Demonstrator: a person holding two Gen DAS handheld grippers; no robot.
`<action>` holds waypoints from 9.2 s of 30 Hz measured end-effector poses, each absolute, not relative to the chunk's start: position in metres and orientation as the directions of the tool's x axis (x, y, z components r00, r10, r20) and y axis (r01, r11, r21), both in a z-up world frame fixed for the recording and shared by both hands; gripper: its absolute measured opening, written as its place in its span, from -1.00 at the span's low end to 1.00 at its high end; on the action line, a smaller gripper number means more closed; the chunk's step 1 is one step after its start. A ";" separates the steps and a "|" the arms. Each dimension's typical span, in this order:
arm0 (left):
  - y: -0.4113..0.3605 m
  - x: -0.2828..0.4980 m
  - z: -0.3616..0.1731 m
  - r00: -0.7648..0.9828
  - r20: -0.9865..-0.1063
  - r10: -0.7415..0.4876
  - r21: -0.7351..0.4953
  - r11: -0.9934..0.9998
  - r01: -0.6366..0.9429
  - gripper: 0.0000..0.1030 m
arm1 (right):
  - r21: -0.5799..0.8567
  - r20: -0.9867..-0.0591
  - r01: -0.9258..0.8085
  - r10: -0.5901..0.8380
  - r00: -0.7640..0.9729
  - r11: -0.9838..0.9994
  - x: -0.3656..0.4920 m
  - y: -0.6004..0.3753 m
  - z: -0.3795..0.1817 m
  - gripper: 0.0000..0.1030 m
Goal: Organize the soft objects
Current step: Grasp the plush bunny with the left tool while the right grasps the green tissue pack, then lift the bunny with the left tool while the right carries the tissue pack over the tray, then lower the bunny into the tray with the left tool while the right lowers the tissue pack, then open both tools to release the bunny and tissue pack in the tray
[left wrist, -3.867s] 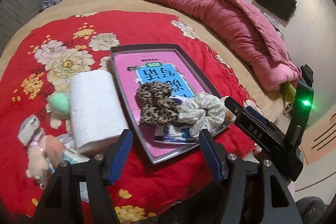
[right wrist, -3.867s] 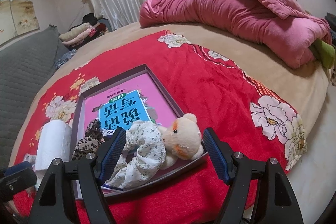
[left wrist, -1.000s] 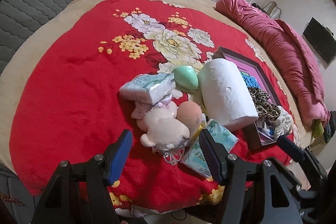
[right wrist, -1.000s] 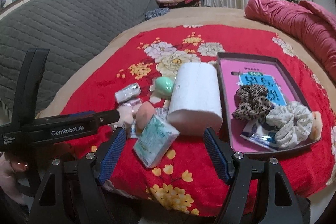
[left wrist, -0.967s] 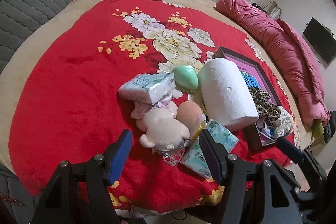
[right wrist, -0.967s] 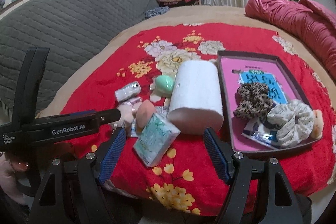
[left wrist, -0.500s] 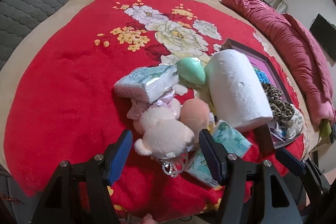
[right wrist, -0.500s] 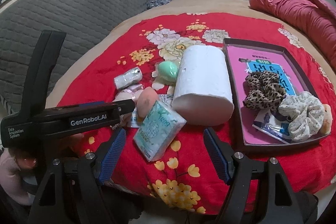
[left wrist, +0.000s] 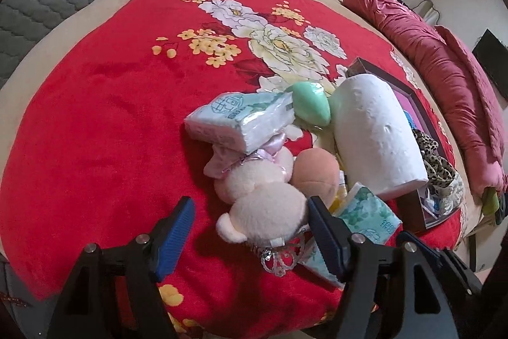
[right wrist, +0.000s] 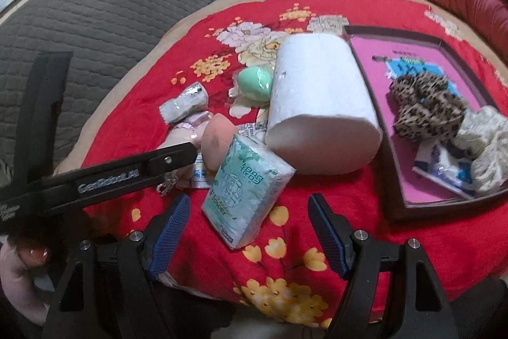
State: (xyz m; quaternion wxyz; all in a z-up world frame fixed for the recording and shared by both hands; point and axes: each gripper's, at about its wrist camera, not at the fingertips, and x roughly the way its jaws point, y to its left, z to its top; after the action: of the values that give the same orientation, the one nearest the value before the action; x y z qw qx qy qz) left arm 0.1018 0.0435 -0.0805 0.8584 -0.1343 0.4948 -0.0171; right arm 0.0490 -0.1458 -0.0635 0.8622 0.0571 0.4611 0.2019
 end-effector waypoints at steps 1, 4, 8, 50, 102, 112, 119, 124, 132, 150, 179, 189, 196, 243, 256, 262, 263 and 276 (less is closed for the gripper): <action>0.045 0.101 -0.081 0.510 -0.845 -0.161 -0.248 0.963 -0.105 0.39 | 0.296 -0.774 -0.289 0.406 0.486 0.911 0.052 -0.144 -0.067 0.50; 0.049 0.099 -0.081 0.516 -0.842 -0.157 -0.248 0.963 -0.111 0.40 | 0.315 -0.778 -0.268 0.409 0.476 0.910 0.059 -0.140 -0.073 0.50; 0.056 0.095 -0.079 0.521 -0.841 -0.143 -0.236 0.965 -0.116 0.40 | 0.330 -0.777 -0.239 0.407 0.480 0.913 0.065 -0.134 -0.077 0.50; 0.058 0.098 -0.101 0.543 -0.815 -0.202 -0.264 0.964 -0.039 -0.12 | 0.264 -0.744 -0.302 0.392 0.541 0.916 0.057 -0.161 -0.057 -0.22; -0.005 0.043 -0.009 0.636 -0.752 -0.174 -0.177 0.982 0.060 -0.12 | 0.319 -0.587 -0.248 0.396 0.706 0.915 0.036 -0.235 0.003 -0.22; -0.054 0.054 0.010 0.634 -0.746 -0.202 -0.170 0.979 0.112 -0.12 | 0.235 -0.516 -0.177 0.276 0.811 0.956 0.026 -0.273 0.030 -0.22; -0.103 0.061 0.022 0.632 -0.739 -0.234 -0.147 0.971 0.188 -0.12 | 0.217 -0.479 -0.091 0.187 0.858 0.972 0.022 -0.307 0.036 -0.22; -0.121 0.064 0.027 0.633 -0.734 -0.248 -0.136 0.966 0.220 -0.12 | 0.261 -0.472 -0.028 0.153 0.868 0.965 0.024 -0.333 0.033 -0.22; -0.131 0.070 0.027 0.631 -0.735 -0.249 -0.123 0.964 0.238 -0.12 | 0.289 -0.471 0.044 0.103 0.876 0.956 0.026 -0.362 0.029 -0.22; -0.137 0.102 0.032 0.649 -0.720 -0.245 -0.139 0.968 0.211 -0.12 | 0.304 -0.452 0.102 0.049 0.890 0.947 0.022 -0.383 0.030 -0.21; -0.204 0.139 -0.053 0.459 -0.844 -0.277 -0.172 0.951 0.258 -0.12 | 0.337 -0.481 0.091 0.088 0.873 0.937 0.033 -0.390 0.009 -0.19; -0.201 0.136 -0.071 0.438 -0.857 -0.271 -0.179 0.954 0.238 -0.12 | 0.395 -0.513 0.075 0.152 0.844 0.916 0.048 -0.389 -0.004 -0.19; -0.200 0.133 -0.075 0.440 -0.857 -0.268 -0.171 0.954 0.248 -0.12 | 0.441 -0.533 0.089 0.181 0.827 0.893 0.055 -0.395 -0.016 -0.19; -0.205 0.135 -0.078 0.431 -0.862 -0.267 -0.160 0.950 0.269 -0.11 | 0.356 -0.631 0.262 0.024 0.776 0.897 0.071 -0.406 -0.032 0.40; -0.205 0.136 -0.077 0.420 -0.867 -0.268 -0.171 0.952 0.255 -0.11 | 0.000 -0.756 0.183 -0.120 0.644 0.983 0.063 -0.375 -0.028 0.40; -0.203 0.137 -0.077 0.419 -0.865 -0.277 -0.180 0.950 0.255 -0.11 | 0.043 -0.791 0.200 -0.089 0.605 0.979 0.081 -0.382 -0.045 0.40; -0.203 0.138 -0.077 0.420 -0.864 -0.277 -0.181 0.950 0.255 -0.11 | 0.052 -0.783 0.200 -0.085 0.616 0.978 0.084 -0.383 -0.044 0.40; -0.204 0.145 -0.078 0.426 -0.865 -0.267 -0.170 0.953 0.252 -0.10 | 0.056 -0.763 0.179 -0.074 0.642 0.982 0.113 -0.371 -0.054 0.42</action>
State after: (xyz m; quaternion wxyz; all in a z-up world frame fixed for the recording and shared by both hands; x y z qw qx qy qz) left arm 0.1445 -0.2044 -0.0781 0.8443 -0.0072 0.5133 -0.1536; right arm 0.1126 -0.3710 -0.0545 0.9039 0.0632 0.4173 -0.0699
